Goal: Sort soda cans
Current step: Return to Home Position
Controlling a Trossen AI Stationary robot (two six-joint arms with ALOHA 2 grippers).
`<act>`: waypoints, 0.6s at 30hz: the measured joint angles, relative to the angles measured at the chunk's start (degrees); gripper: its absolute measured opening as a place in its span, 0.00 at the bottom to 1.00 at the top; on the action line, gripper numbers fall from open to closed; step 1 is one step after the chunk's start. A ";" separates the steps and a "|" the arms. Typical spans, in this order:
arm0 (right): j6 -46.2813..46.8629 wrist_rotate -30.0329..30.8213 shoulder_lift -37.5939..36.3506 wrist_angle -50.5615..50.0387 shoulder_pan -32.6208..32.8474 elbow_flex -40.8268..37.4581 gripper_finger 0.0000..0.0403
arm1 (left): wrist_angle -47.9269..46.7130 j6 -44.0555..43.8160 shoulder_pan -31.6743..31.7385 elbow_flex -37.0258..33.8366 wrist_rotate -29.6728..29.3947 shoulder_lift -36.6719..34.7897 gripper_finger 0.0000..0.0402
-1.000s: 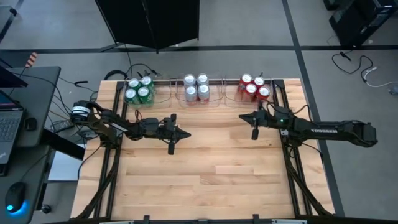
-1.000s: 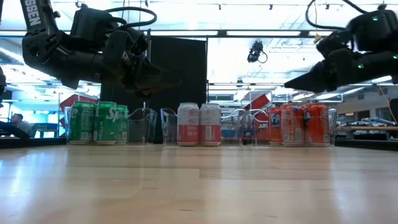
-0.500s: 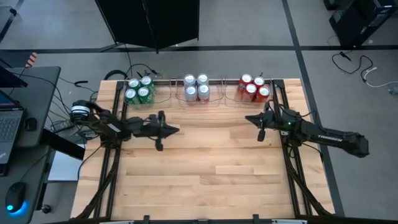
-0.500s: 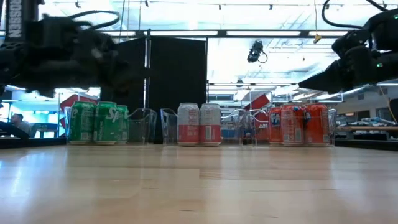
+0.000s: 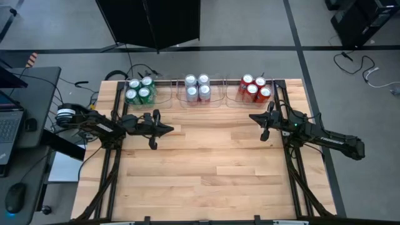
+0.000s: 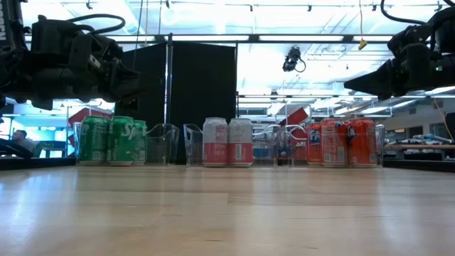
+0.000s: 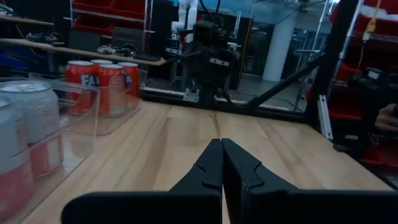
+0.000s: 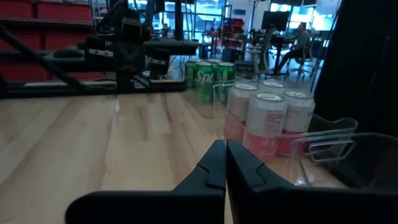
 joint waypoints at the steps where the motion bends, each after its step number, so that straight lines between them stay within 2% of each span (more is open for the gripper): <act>1: 0.04 0.00 0.12 -0.08 0.14 0.00 0.00 | -0.89 0.21 0.28 0.00 0.22 -0.62 0.00; 12: -0.05 0.59 1.58 -0.12 1.20 0.00 0.00 | -7.40 3.20 1.11 0.00 1.03 -6.85 0.00; 18: -0.53 1.01 2.11 -0.19 1.20 0.00 0.00 | -12.44 5.06 1.11 0.00 0.31 -12.84 0.00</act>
